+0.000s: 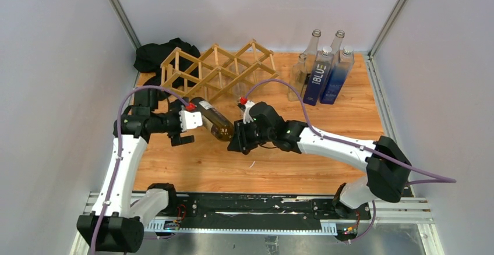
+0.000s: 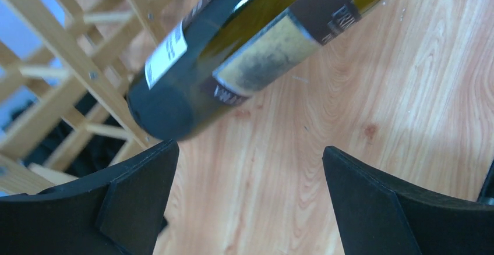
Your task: Take the wine bottle off the wine rack
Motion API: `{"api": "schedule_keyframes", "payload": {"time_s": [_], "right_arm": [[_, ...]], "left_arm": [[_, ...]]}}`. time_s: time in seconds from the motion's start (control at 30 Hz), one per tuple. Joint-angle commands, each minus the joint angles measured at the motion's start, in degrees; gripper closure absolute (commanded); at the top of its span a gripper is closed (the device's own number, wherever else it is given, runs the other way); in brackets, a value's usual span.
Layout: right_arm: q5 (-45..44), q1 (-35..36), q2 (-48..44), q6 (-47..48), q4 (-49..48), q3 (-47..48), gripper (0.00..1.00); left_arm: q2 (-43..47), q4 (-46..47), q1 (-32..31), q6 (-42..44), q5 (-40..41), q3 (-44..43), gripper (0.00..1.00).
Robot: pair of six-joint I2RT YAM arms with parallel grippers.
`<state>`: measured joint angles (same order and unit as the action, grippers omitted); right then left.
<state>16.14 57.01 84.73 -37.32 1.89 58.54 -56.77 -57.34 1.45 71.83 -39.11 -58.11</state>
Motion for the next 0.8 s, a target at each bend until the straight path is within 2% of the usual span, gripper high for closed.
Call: {"api": "schedule_keyframes", "payload": {"time_s": [0.0, 0.27, 0.6, 0.77], "right_arm": [[3.51, 0.94, -5.26, 4.96, 0.99, 1.22, 1.0], [8.38, 3.0, -6.28, 7.79, 7.04, 4.23, 1.0], [9.71, 6.23, -4.92, 11.64, 12.11, 11.72, 1.0], [10.95, 7.32, -3.93, 13.45, 13.88, 13.67, 1.0]], "left_arm": [[3.28, -0.31, -6.95, 7.98, 1.82, 1.22, 0.0], [8.16, -0.2, -17.93, 14.82, 7.01, 4.4, 0.0], [12.54, -2.4, -23.35, 14.07, 10.06, 10.99, 0.0], [12.41, -2.25, -23.78, 14.69, 11.3, 12.29, 0.0]]}}
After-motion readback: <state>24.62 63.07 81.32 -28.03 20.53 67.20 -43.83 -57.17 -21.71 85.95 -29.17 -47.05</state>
